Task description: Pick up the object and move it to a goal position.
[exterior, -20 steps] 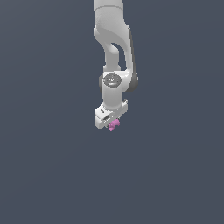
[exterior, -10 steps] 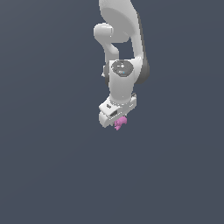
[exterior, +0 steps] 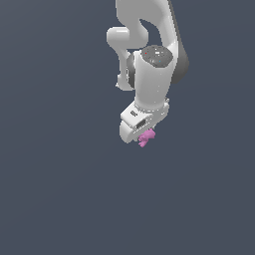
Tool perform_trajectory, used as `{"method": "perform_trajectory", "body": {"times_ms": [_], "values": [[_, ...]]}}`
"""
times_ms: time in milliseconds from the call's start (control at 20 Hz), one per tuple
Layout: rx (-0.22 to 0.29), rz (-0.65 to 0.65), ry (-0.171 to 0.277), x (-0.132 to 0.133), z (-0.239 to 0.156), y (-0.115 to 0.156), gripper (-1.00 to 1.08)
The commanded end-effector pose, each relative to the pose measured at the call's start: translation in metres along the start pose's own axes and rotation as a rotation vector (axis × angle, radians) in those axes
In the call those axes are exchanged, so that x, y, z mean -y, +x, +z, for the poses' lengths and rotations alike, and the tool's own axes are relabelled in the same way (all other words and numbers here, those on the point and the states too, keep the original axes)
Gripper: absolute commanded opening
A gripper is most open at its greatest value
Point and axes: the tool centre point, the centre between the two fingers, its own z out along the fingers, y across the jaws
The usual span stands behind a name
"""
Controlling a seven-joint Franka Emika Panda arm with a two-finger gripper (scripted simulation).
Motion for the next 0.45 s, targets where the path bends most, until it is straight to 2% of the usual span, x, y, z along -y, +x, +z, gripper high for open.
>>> {"method": "perform_trajectory", "body": {"times_ms": [0, 400], "values": [[0.001, 0.001, 0.001, 0.000, -0.010, 0.007, -1.00], [0.002, 0.001, 0.001, 0.000, -0.023, 0.016, -1.00]]}}
